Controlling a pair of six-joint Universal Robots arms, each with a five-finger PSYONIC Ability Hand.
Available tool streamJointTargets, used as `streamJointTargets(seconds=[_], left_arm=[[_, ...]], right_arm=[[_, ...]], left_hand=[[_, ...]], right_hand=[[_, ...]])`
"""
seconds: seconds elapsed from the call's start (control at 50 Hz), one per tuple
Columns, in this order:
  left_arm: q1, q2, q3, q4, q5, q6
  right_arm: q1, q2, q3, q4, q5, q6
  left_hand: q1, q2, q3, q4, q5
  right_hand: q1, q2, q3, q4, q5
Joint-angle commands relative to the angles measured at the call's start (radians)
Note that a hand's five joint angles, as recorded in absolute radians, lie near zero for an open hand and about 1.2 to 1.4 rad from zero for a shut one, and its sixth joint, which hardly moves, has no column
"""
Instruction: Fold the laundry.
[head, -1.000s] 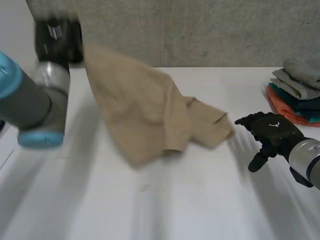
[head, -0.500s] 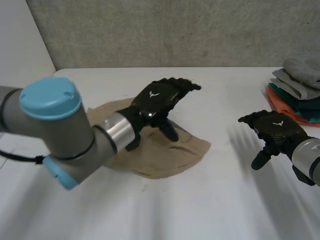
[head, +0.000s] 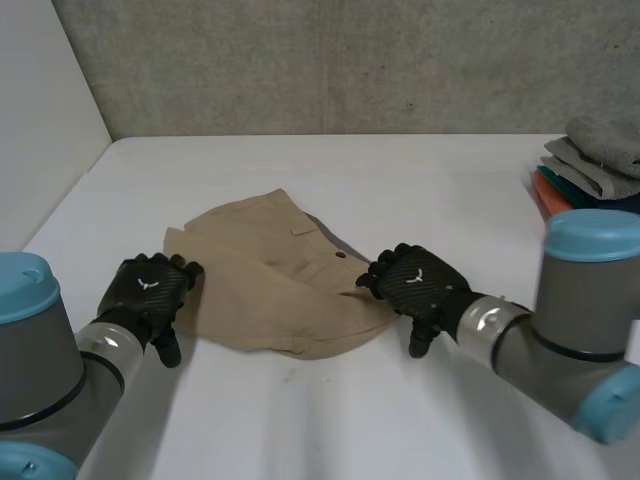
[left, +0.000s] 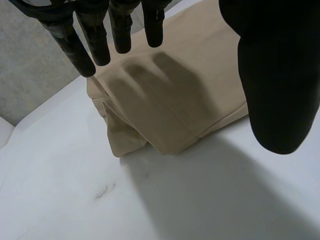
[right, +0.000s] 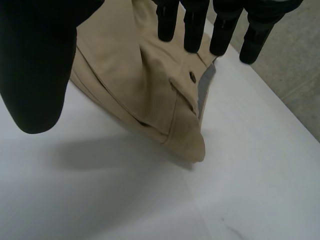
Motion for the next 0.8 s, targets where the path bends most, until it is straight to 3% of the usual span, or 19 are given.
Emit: streamJointTargets(seconds=[0.02,0.14,0.2,0.22,0.24,0.26,0.32,0.38,0.46,0.58,0.7,0.72,0.74,0.76,0.8], left_arm=[[0.032,-0.07,0.007,0.105,0.094,0.006],[0.019,-0.151,0.045,0.153,0.111,0.017],[0.011,-0.199,0.076,0.174,0.111,0.034],[0.009,-0.211,0.082,0.179,0.113,0.039],[0.006,-0.228,0.097,0.187,0.114,0.052],[0.005,-0.234,0.104,0.19,0.114,0.06],[0.002,-0.234,0.13,0.193,0.107,0.089],[-0.004,-0.204,0.137,0.19,0.088,0.094],[-0.04,0.02,0.15,0.144,0.068,0.066],[-0.052,0.276,0.243,-0.02,0.136,-0.047],[-0.061,0.222,0.294,-0.177,0.196,-0.138],[-0.061,0.206,0.297,-0.188,0.193,-0.141],[-0.061,0.171,0.302,-0.201,0.185,-0.139],[-0.061,0.154,0.302,-0.204,0.179,-0.139],[-0.056,0.12,0.305,-0.206,0.165,-0.136]], right_arm=[[0.044,0.175,-0.143,-0.074,0.11,-0.009],[0.063,0.244,-0.215,-0.085,0.156,-0.01],[0.066,0.256,-0.235,-0.086,0.161,-0.006],[0.066,0.256,-0.238,-0.088,0.161,-0.006],[0.067,0.252,-0.241,-0.088,0.162,-0.004],[0.066,0.247,-0.243,-0.088,0.165,-0.001],[0.06,0.204,-0.235,-0.079,0.185,0.026],[0.047,0.146,-0.221,-0.057,0.207,0.072],[0.001,-0.022,-0.221,0.065,0.233,0.167],[-0.059,-0.221,-0.278,0.283,0.169,0.253],[-0.051,-0.184,-0.283,0.355,0.099,0.273],[-0.051,-0.169,-0.278,0.358,0.099,0.273],[-0.046,-0.137,-0.269,0.365,0.104,0.275],[-0.045,-0.121,-0.261,0.366,0.107,0.275],[-0.037,-0.1,-0.246,0.371,0.122,0.276]], left_hand=[[-0.014,-0.032,-0.041,-0.029,-0.05],[0.001,-0.017,-0.026,-0.014,-0.035],[0.139,0.121,0.112,0.124,0.103],[0.22,0.203,0.194,0.206,0.184],[0.483,0.465,0.456,0.468,0.447],[0.639,0.622,0.613,0.625,0.604],[1.206,1.188,1.179,1.191,1.17],[1.207,1.189,1.181,1.193,1.171],[1.207,1.189,1.181,1.193,1.171],[1.207,1.189,1.181,1.193,1.171],[1.207,1.189,1.181,1.193,1.171],[1.207,1.189,1.181,1.193,1.171],[1.207,1.189,1.181,1.193,1.171],[1.207,1.189,1.181,1.193,1.171],[1.207,1.189,1.181,1.193,1.171]], right_hand=[[0.15,0.142,0.14,0.144,0.134],[0.394,0.386,0.383,0.388,0.378],[0.684,0.676,0.673,0.678,0.668],[0.813,0.805,0.802,0.807,0.797],[1.111,1.103,1.1,1.105,1.095],[1.114,1.106,1.103,1.108,1.098],[1.114,1.106,1.103,1.108,1.098],[1.114,1.106,1.103,1.108,1.098],[1.114,1.106,1.103,1.108,1.098],[1.114,1.106,1.103,1.108,1.098],[1.114,1.106,1.103,1.108,1.098],[0.962,0.954,0.952,0.956,0.946],[0.574,0.566,0.564,0.568,0.558],[0.393,0.385,0.383,0.387,0.377],[0.257,0.249,0.246,0.251,0.241]])
